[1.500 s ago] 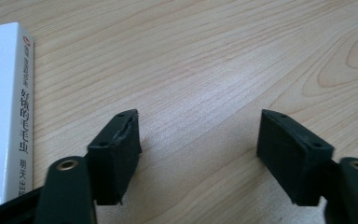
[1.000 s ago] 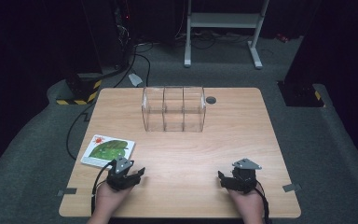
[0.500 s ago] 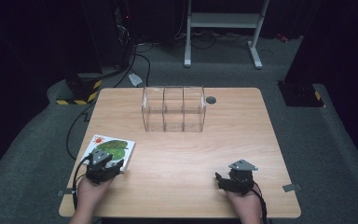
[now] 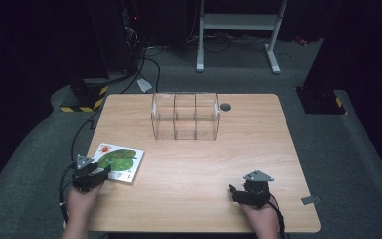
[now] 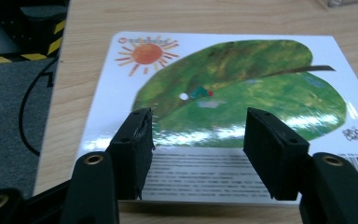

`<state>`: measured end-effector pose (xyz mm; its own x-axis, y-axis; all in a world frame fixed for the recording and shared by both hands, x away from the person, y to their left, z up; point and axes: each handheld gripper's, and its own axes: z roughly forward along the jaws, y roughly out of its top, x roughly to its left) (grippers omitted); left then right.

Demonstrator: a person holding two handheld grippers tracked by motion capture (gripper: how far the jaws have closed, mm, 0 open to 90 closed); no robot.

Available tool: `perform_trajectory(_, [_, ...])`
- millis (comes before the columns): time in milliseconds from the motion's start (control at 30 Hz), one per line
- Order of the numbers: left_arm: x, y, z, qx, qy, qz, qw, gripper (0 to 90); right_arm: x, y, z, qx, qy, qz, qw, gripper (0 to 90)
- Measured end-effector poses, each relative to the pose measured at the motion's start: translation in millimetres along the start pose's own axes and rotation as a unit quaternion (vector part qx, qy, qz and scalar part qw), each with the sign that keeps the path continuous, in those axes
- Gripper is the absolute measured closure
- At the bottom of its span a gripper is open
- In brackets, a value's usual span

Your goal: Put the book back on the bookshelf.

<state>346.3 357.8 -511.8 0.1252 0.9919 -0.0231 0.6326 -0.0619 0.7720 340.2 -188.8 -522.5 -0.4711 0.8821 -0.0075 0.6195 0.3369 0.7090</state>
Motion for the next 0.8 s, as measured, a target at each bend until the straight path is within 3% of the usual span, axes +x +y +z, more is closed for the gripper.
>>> perform_trajectory(100, [8.9, -1.1, 0.5, 0.0, 0.015, -0.002, 0.9999, 40.2, 0.1, -0.3, 0.1, 0.001, 0.001, 0.002, 1.0, 17.7])
perform_trajectory(300, [20.5, -4.8, 3.8, 0.002, 0.01, -0.03, 0.9995, 37.0, 0.8, -0.4, 0.6, 0.002, 0.001, 0.002, 1.0, 18.0])
perform_trajectory(800, [17.1, -4.8, 5.9, -0.002, 0.015, -0.034, 0.9993, 36.1, 0.5, -0.8, 0.5, 0.001, 0.002, 0.002, 1.0, 18.2])
